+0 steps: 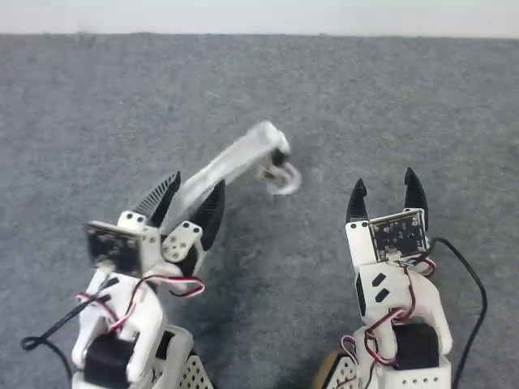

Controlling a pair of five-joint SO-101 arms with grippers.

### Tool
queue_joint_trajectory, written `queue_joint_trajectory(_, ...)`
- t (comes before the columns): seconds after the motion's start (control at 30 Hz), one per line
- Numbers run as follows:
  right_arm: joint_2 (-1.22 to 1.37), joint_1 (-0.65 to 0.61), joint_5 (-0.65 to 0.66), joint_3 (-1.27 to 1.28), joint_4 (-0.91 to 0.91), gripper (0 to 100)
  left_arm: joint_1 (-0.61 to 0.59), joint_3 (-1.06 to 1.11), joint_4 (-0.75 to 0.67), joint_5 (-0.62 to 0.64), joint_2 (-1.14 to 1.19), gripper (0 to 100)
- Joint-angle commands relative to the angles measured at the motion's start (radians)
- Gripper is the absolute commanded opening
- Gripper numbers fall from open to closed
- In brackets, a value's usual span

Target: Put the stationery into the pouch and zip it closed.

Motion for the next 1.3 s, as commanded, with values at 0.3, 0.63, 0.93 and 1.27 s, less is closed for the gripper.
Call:
queue_joint_trajectory(0.3,-0.013,-0.002,-0.008,-0.008,0.001,16.1,0.006,-0.213,0.135,0.189,-0.025,24)
queue_joint_trajectory(0.63,-0.013,-0.002,-0.008,-0.008,0.001,15.9,0.006,-0.255,0.141,0.229,-0.026,24)
queue_joint_trajectory(0.93,-0.013,-0.001,-0.008,-0.006,0.001,15.9,0.006,-0.263,0.135,0.279,-0.026,24)
queue_joint_trajectory(1.27,-0.015,-0.002,-0.015,0.043,-0.053,15.5,-0.114,-0.191,0.066,0.284,-0.026,24)
